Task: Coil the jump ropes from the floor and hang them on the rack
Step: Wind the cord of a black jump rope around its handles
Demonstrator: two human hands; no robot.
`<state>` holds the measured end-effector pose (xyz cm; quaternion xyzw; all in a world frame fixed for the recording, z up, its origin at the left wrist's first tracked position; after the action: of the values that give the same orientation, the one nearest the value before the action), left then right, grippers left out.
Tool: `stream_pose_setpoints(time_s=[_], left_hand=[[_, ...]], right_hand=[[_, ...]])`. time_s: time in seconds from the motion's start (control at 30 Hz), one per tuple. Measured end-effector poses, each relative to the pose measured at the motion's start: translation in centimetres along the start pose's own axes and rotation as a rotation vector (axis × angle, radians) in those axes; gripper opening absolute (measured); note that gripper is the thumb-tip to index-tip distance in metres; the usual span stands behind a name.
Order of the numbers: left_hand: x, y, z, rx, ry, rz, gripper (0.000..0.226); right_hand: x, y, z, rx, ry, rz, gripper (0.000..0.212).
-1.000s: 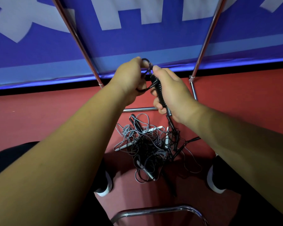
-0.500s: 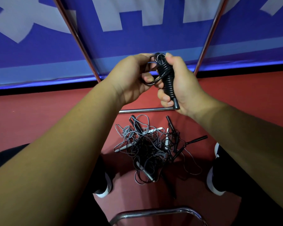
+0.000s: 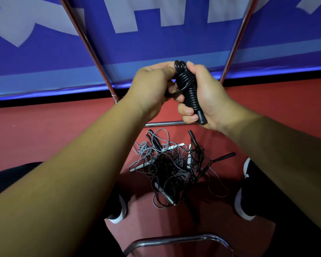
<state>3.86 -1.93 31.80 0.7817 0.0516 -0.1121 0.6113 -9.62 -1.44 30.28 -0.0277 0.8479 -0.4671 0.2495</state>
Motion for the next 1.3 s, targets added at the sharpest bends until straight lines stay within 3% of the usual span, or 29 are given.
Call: stream_pose_setpoints(time_s=[0.13, 0.2, 0.3, 0.4, 0.47, 0.63, 0.73, 0.87, 1.17, 1.3], left_hand=[[-0.3, 0.7, 0.2, 0.029, 0.086, 0.039, 0.031], [-0.2, 0.9, 0.2, 0.035, 0.111, 0.174, 0.029], [-0.1, 0.3, -0.1, -0.111, 0.154, 0.55, 0.043], [0.0, -0.2, 0.0, -0.192, 0.305, 0.774, 0.035], [-0.1, -0.5, -0.1, -0.264, 0.354, 0.844, 0.039], [-0.4, -0.6, -0.6, -0.432, 0.288, 0.974, 0.029], [-0.4, -0.1, -0.5, -0.397, 0.153, 0.933, 0.026], [0.4, 0.5, 0.0, -0.253, 0.018, 0.638, 0.024], [1.2, 2.3, -0.2, -0.183, -0.105, 0.422, 0.01], [1.2, 2.4, -0.5, -0.141, -0.13, 0.38, 0.003]], right_hand=[[-0.1, -0.3, 0.0, 0.011, 0.076, -0.1, 0.058], [-0.1, -0.3, 0.1, 0.034, 0.129, -0.168, 0.055], [-0.2, -0.4, 0.4, 0.083, 0.163, -0.273, 0.047], [-0.5, -0.3, 0.4, 0.103, 0.164, -0.324, 0.044], [-0.5, -0.1, 0.3, 0.086, 0.174, -0.307, 0.046], [-0.1, -0.2, 0.0, 0.044, 0.144, -0.212, 0.052], [0.4, -0.7, -0.2, 0.005, 0.102, -0.214, 0.051], [1.4, -1.7, -0.7, -0.071, -0.052, -0.174, 0.041], [3.1, -3.1, -1.8, -0.14, -0.29, -0.046, 0.035], [3.3, -3.0, -1.7, -0.156, -0.314, -0.056, 0.038]])
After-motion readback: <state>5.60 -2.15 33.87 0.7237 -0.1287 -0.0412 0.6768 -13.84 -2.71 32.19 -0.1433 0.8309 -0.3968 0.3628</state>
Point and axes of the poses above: each hand's wrist, its own z-axis towards the middle knuckle, its own x-axis out of the back of the hand, y = z × x, the point moved 1 cm from there along z, towards the middle knuckle, and after that the axes turned 4 degrees about -y, right-handed, at the moved point
